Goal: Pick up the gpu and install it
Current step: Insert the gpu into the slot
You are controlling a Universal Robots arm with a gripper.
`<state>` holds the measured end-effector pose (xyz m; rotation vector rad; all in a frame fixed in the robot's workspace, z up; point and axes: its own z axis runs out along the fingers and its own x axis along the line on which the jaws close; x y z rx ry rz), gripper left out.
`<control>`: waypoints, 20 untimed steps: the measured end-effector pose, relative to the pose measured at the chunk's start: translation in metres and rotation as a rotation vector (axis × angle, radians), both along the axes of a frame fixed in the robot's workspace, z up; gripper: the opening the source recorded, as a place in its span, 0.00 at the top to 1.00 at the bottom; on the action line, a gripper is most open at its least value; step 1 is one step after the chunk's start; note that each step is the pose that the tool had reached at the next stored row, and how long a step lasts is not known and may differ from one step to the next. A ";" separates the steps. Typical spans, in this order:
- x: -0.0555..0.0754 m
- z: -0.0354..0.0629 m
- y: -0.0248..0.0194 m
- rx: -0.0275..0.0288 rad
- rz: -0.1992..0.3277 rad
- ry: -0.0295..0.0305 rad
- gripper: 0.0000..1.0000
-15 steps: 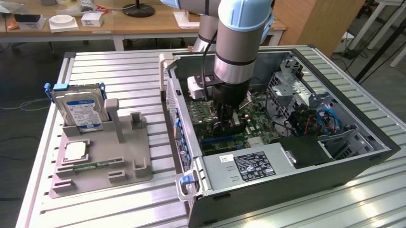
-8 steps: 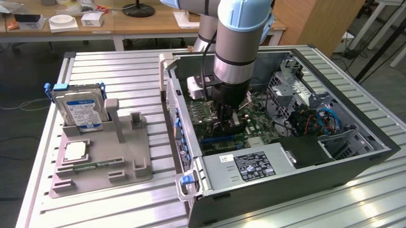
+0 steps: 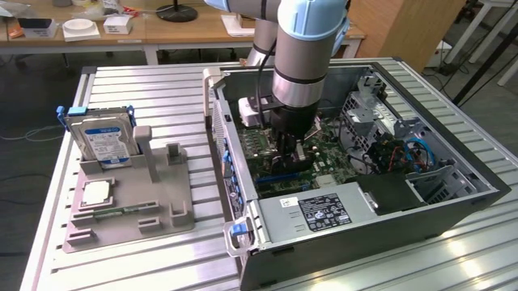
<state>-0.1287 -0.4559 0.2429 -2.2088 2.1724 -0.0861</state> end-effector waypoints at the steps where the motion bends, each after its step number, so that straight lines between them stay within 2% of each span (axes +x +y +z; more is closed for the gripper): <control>1: 0.000 -0.0001 -0.0001 0.0002 -0.001 -0.0001 0.73; 5: 0.000 -0.0003 -0.0002 0.0000 -0.005 -0.0002 0.73; 9: -0.001 -0.0030 0.0008 0.0001 -0.005 -0.0057 0.73; 13: -0.001 -0.0032 0.0014 0.0000 -0.005 -0.0065 0.73; 16: -0.002 -0.0049 0.0015 0.0001 -0.005 -0.0115 0.73; 20: -0.002 -0.0050 0.0015 0.0001 -0.005 -0.0117 0.73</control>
